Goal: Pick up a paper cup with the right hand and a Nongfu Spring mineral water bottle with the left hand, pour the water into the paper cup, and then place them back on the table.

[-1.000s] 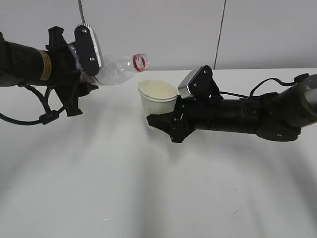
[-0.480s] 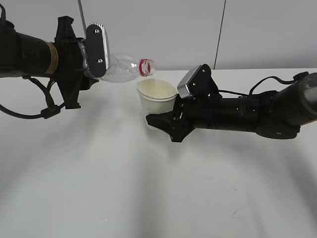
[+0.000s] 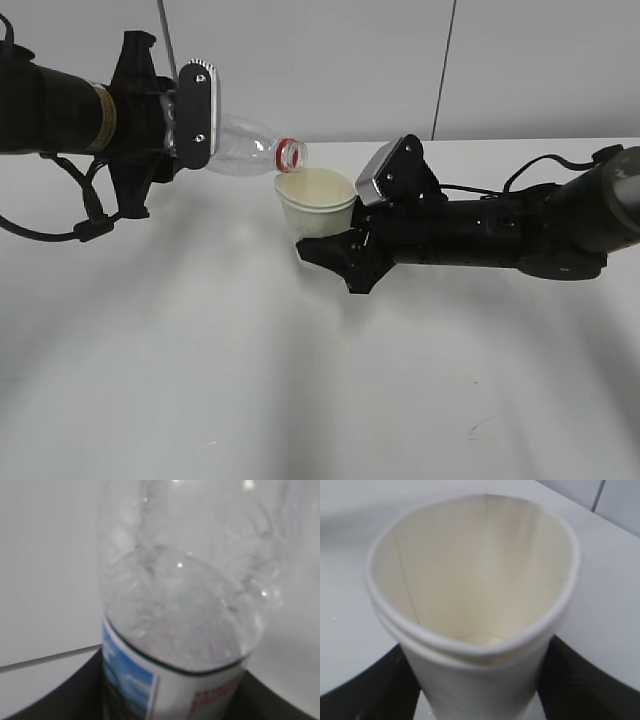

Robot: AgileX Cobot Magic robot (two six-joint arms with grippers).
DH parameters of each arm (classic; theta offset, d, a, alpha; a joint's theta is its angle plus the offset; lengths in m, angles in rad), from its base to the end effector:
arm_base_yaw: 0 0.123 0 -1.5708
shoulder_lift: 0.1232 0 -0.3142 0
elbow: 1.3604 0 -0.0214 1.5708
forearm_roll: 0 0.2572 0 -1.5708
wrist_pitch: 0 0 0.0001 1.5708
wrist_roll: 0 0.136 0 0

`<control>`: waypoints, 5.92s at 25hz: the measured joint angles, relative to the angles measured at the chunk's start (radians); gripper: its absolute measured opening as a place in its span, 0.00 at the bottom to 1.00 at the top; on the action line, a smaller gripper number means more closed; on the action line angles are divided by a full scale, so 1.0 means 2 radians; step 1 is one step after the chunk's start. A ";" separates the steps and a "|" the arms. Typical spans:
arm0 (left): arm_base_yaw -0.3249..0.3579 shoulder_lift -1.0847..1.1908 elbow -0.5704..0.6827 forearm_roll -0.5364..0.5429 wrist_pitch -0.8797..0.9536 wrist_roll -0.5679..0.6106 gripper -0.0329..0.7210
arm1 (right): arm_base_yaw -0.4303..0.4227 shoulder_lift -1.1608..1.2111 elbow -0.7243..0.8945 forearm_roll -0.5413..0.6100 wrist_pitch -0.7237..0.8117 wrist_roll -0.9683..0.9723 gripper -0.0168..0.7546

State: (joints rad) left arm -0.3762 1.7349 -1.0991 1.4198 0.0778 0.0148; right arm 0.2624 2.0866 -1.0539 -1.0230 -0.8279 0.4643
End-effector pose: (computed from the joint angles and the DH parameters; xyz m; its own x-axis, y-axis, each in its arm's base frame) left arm 0.4080 -0.1498 0.2364 0.2356 0.9690 -0.0749 0.5313 -0.0639 0.8447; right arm 0.4138 0.1996 0.1351 -0.1003 -0.3201 -0.9421 -0.8485 0.5220 -0.0870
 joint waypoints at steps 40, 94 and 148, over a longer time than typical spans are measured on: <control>-0.021 0.000 -0.001 0.097 0.038 0.004 0.52 | 0.000 0.000 0.000 -0.054 0.006 0.014 0.65; 0.000 0.065 0.163 -0.537 -0.407 -0.090 0.52 | -0.085 0.002 0.022 0.130 -0.028 -0.092 0.65; 0.100 0.037 0.303 -0.691 -0.482 -0.007 0.80 | -0.176 0.000 0.192 0.426 -0.133 -0.210 0.85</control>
State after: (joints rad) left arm -0.1753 1.8086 -0.4941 0.0383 -0.8862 0.0000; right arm -0.0888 2.0871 -0.6690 -0.1714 -1.0934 0.0452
